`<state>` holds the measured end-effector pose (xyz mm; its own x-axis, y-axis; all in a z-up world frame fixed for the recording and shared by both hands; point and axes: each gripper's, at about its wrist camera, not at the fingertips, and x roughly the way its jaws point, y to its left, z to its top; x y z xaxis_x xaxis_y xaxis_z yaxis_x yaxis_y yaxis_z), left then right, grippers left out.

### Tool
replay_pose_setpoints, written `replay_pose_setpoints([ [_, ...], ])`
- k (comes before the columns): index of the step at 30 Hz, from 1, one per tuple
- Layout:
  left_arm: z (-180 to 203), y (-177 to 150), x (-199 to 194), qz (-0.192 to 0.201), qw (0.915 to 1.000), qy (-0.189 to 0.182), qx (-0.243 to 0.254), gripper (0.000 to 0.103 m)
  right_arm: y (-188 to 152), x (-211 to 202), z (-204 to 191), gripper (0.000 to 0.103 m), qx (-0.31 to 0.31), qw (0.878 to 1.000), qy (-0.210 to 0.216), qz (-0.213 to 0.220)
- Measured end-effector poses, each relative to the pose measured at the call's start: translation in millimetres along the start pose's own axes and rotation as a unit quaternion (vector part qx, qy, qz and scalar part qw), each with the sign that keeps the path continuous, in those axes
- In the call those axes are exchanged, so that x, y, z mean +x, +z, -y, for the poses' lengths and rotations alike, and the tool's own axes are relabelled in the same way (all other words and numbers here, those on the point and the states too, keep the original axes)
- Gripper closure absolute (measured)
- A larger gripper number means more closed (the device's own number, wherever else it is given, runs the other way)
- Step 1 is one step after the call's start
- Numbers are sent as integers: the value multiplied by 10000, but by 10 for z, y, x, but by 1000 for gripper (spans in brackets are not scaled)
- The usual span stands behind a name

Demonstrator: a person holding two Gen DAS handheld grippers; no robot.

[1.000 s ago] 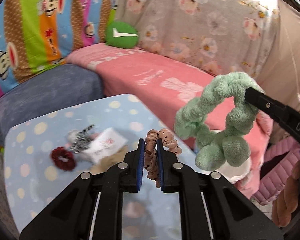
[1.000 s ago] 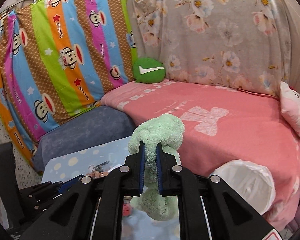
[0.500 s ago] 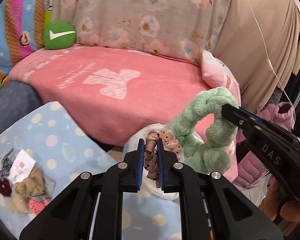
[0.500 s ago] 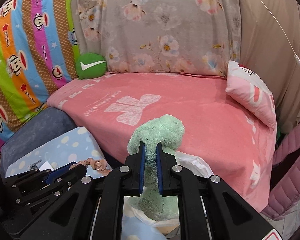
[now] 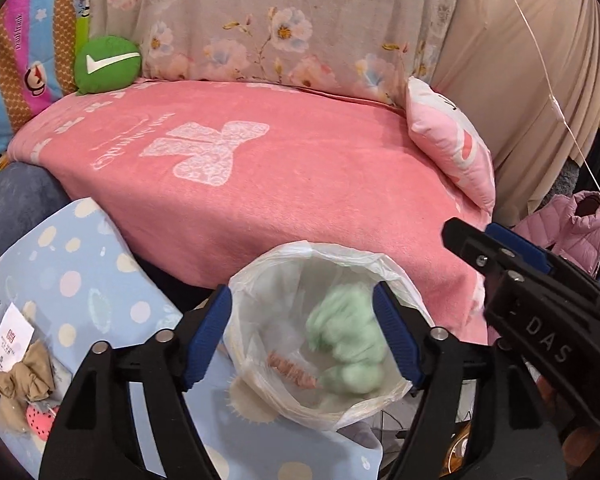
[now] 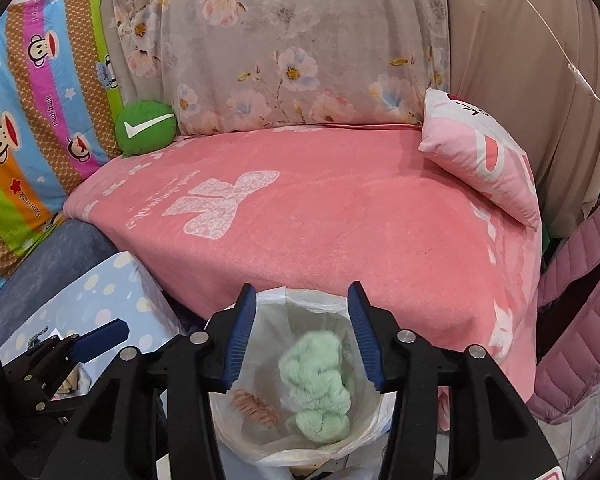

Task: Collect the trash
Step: 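Move both grippers back from the bin toward the item pile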

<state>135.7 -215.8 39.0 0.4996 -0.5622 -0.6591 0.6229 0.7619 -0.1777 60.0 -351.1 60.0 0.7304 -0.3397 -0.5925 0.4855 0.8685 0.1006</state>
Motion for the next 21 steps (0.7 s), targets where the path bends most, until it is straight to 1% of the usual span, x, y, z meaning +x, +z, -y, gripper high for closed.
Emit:
replay_pose_setpoints([
  [2,-62,-23,-34,29,9999,114,-46,30,-20,-5,-15,53,11,10000,59,-18],
  [4,-126,-30,-59,32,9998,197,-81,30,-52,-16,-56,49,-26,9999,104,-16],
  [8,-284,-104,-132,-2,9989,406,-219,29,-134,-74,-169,47,-158,9998,99,-5],
  [10,-382,-151,-175,-19,9984,465,-334,29,-169,-124,-230,43,-214,9997,114,22],
  [14,-629,-260,-283,-44,9961,605,-643,29,-248,-222,-365,42,-337,9993,132,63],
  [17,-813,-344,-382,-25,9935,770,-836,29,-306,-281,-464,41,-389,9990,233,57],
  [21,-1048,-462,-532,36,9906,999,-930,29,-412,-340,-624,41,-445,9984,346,34],
])
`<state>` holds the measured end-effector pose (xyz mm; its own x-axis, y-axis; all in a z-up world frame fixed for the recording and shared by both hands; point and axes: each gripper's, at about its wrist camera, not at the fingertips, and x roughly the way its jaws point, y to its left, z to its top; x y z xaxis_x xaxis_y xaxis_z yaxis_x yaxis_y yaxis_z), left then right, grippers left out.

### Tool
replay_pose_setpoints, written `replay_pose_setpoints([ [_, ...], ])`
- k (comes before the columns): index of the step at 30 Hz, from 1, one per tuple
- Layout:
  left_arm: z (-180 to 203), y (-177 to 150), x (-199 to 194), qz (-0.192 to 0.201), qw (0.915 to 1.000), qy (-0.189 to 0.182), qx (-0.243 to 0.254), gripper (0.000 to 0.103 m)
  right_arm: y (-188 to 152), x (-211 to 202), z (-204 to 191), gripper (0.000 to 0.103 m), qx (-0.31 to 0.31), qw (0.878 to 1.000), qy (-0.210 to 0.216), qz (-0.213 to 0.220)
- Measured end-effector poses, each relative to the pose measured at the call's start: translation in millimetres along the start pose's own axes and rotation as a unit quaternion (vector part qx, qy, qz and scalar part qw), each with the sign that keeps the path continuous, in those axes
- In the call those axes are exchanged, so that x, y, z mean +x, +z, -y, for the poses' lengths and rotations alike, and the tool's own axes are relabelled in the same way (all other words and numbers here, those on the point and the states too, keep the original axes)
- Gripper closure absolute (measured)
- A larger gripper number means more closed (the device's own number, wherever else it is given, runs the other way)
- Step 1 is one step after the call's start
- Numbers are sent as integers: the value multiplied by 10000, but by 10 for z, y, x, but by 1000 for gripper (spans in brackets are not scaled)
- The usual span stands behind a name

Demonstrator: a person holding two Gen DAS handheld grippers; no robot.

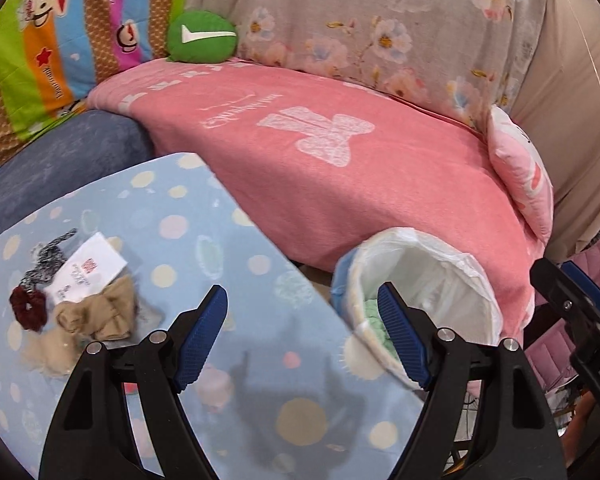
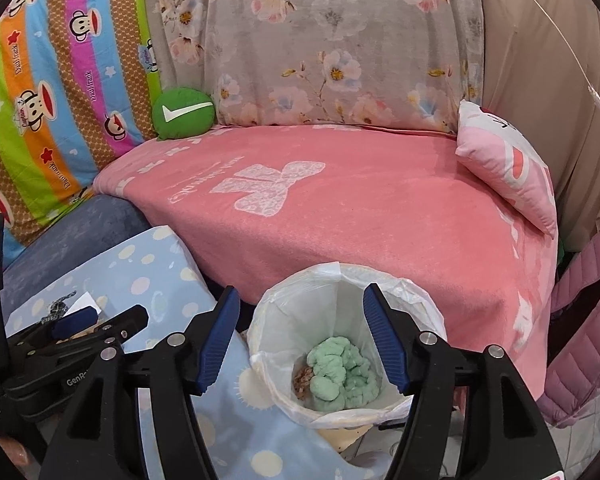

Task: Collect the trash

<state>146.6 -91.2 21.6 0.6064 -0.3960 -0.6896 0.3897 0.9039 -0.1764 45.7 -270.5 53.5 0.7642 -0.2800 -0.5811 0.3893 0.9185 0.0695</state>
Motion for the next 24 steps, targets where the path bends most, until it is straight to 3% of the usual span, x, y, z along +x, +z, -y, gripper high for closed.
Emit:
replay_pose_setpoints([
  [24,-1344,-444,-397,-77,9917,703,-1070,29,-449,-106,-1223,36,-669,9954,578,-375],
])
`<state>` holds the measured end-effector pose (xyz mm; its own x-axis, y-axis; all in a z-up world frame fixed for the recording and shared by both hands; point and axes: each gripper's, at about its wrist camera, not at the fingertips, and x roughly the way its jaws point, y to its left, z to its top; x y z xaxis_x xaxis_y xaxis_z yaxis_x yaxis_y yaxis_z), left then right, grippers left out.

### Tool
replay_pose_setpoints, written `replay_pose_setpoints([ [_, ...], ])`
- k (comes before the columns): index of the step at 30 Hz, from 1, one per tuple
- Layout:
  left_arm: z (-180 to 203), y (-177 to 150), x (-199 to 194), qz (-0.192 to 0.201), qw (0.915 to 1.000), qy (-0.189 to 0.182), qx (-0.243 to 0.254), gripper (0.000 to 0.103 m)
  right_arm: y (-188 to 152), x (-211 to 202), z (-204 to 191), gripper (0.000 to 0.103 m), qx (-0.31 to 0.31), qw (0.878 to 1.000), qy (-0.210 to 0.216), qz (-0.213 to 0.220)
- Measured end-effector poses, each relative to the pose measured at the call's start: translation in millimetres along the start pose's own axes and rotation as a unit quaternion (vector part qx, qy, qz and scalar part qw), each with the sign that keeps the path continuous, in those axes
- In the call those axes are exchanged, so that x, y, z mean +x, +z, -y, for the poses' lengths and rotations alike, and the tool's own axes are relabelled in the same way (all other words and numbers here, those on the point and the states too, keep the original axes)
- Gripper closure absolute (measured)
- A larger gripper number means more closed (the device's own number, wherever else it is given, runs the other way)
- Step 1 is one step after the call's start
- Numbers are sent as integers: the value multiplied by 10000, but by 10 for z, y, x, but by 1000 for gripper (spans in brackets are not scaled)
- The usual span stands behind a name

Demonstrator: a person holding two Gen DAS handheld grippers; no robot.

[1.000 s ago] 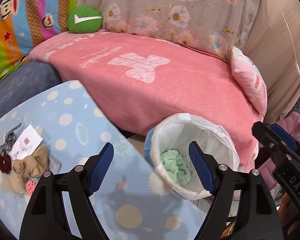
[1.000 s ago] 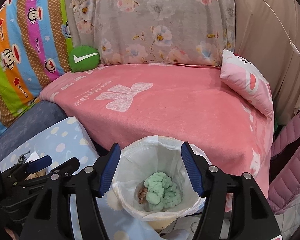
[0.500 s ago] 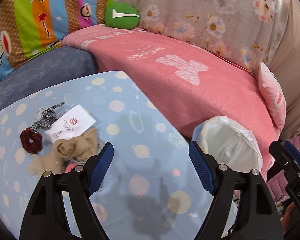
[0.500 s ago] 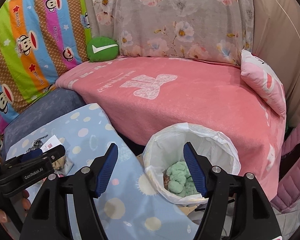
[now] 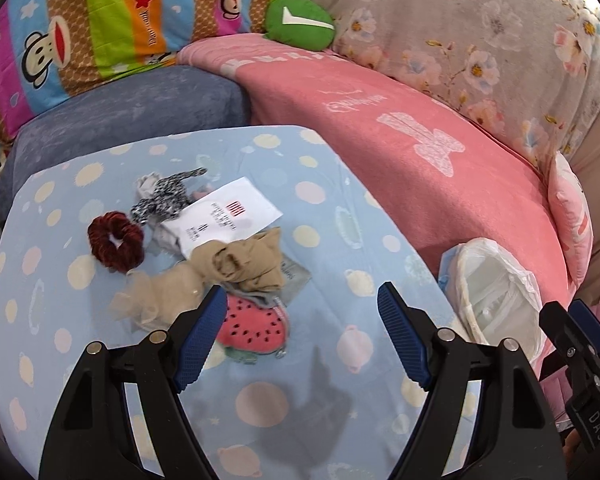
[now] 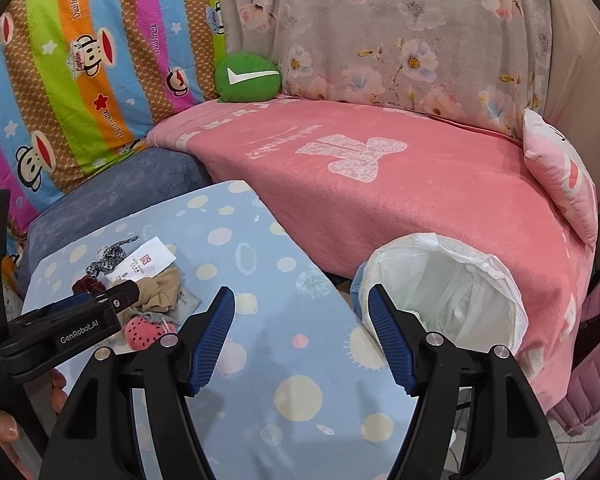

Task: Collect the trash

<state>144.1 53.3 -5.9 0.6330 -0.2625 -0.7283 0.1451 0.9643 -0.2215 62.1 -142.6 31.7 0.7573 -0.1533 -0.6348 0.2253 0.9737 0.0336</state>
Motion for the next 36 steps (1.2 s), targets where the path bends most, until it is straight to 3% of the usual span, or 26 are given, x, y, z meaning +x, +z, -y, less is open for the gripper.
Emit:
replay_pose_setpoints([
  [4,-181,-51,-3,-22,9998,144,-106,29,-35,16,-144,36,-73,9999,63,-53],
  [9,-456,-122,4,-36,9992,344,-214,17,-89,51,-306,33,-159,9997,113,-125],
  [18,-1003,-210,179,-301,9967,573,-486,16,-269,243,-621,33,-266,9982,353,-400],
  [26,-1252,-243,392,-503,9953,460,-686,19,-458,510,-926,33,-408,9950,553,-723],
  [31,-1264,-216,518,-590,9953,304,-703,26,-569,690,-1108,33,-440,9923,730,-902],
  [36,-1223,-178,645,-731,9954,104,-603,54,-657,890,-1253,40,-322,9883,973,-1133],
])
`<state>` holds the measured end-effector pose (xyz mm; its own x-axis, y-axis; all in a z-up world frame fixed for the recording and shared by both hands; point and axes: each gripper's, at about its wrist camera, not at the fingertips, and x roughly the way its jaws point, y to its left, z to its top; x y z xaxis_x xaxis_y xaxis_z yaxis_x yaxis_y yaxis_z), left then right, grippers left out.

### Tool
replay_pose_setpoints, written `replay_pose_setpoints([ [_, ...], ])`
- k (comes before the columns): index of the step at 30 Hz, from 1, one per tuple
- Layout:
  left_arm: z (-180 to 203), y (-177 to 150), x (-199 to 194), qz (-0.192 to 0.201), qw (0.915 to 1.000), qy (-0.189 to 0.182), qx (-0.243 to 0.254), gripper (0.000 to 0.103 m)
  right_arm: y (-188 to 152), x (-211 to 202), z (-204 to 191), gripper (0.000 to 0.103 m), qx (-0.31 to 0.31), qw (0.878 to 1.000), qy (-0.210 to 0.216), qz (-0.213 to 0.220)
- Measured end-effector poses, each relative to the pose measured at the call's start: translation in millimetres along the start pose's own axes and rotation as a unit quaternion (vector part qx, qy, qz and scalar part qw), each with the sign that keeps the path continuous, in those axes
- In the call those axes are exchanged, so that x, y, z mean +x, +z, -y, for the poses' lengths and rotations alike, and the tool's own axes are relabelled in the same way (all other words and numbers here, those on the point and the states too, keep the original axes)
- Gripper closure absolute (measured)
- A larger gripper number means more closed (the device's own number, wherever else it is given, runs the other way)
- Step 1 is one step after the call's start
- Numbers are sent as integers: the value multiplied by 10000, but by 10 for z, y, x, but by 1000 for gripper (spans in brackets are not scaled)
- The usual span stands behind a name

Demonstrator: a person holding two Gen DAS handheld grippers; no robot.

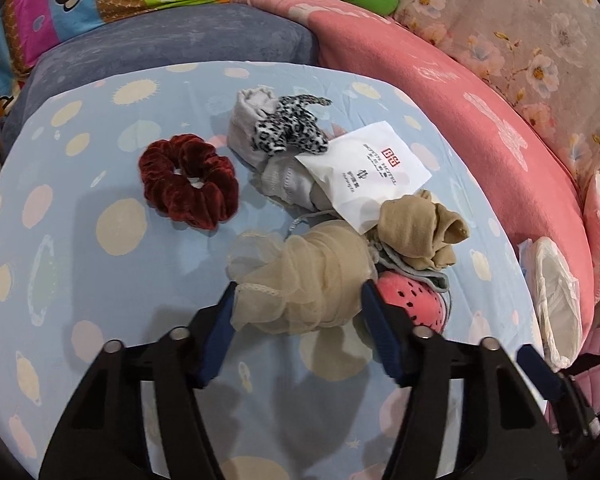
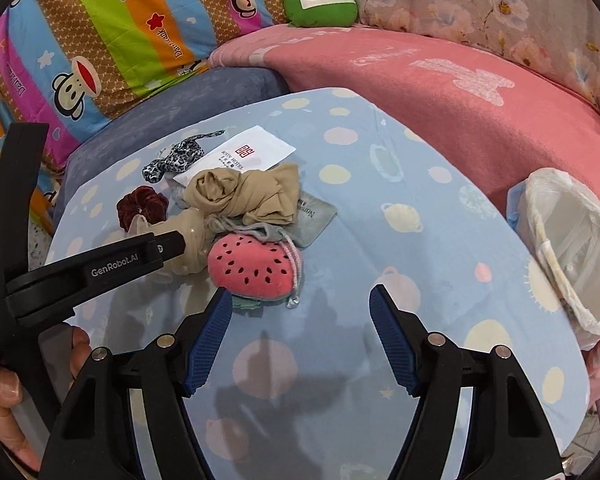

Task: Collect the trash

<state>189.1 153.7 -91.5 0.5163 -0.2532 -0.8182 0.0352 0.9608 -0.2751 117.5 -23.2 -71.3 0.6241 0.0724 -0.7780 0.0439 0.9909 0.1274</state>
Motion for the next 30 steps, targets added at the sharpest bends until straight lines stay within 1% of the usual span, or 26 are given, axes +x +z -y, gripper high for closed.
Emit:
replay_pose_setpoints([
  [1,10,4,9,-15,10000,-42,38,59,-3,44,-25,45,-1,10000,46,-54],
  [2,22,7,18,-40,9999,-88,79,69,-6,86,-50,47,-9,9999,84,-105],
  [3,34,11,23,-65,9998,-129,116,77,-10,121,-68,52,-12,9998,116,-140],
  [4,40,16,23,-63,9998,-135,141,79,-13,158,-90,57,-11,9997,161,-183],
  [6,41,27,1,-6,9997,-125,191,88,-17,226,-133,62,-6,9993,277,-265],
  [8,26,38,-27,13,9998,-126,182,90,-18,283,-167,66,-13,9988,360,-321],
  [13,-33,64,-70,28,9998,-105,156,91,0,417,-240,66,40,9983,436,-381],
  [15,-54,61,-74,29,9998,-54,171,91,22,454,-253,64,66,9982,449,-390],
  [18,-87,65,-71,4,9999,-76,134,91,50,516,-280,61,28,9985,380,-404],
  [20,-92,58,-67,-7,9999,-61,133,91,58,555,-287,61,30,9984,398,-411],
  [22,-85,46,-66,-17,9999,-42,135,91,60,585,-280,69,27,9985,373,-411],
  [23,-82,40,-69,-22,9999,-37,136,91,59,587,-279,70,18,9986,353,-394],
  [26,-56,25,-84,-39,9999,-28,135,91,45,560,-281,79,-42,9989,290,-360],
  [27,-46,18,-98,-34,9999,-32,137,91,41,542,-281,87,-62,9990,273,-360],
  [30,-5,-3,-156,-6,9999,-46,144,91,41,469,-242,88,-12,9988,349,-353],
])
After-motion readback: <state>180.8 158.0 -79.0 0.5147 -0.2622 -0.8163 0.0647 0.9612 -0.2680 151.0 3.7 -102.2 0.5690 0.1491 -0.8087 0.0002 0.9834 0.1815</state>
